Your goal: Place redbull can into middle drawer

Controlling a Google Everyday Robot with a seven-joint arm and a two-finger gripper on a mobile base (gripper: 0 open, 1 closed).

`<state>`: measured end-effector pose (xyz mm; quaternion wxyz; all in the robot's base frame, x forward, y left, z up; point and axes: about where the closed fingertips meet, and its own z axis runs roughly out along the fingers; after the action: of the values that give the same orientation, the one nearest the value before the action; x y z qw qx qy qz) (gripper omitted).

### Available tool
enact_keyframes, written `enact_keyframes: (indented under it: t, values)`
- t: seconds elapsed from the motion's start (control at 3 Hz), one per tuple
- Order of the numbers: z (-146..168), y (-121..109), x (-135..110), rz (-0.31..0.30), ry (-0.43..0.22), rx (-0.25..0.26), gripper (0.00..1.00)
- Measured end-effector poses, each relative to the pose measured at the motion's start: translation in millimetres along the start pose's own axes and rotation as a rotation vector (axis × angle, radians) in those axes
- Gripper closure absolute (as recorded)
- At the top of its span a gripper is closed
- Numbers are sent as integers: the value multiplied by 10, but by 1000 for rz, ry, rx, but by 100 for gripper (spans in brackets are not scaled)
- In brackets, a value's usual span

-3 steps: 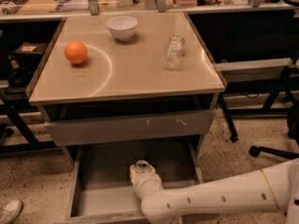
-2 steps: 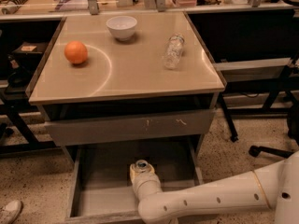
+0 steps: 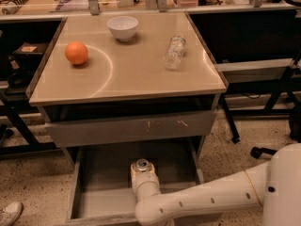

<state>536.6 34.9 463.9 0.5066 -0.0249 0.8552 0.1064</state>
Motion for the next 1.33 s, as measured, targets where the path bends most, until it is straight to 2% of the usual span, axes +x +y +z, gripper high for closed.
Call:
enact_keyframes:
  t: [0.67, 1.33]
  values:
    - [119, -79, 130, -45, 4, 56, 100]
    - [225, -99, 211, -51, -9, 92, 100]
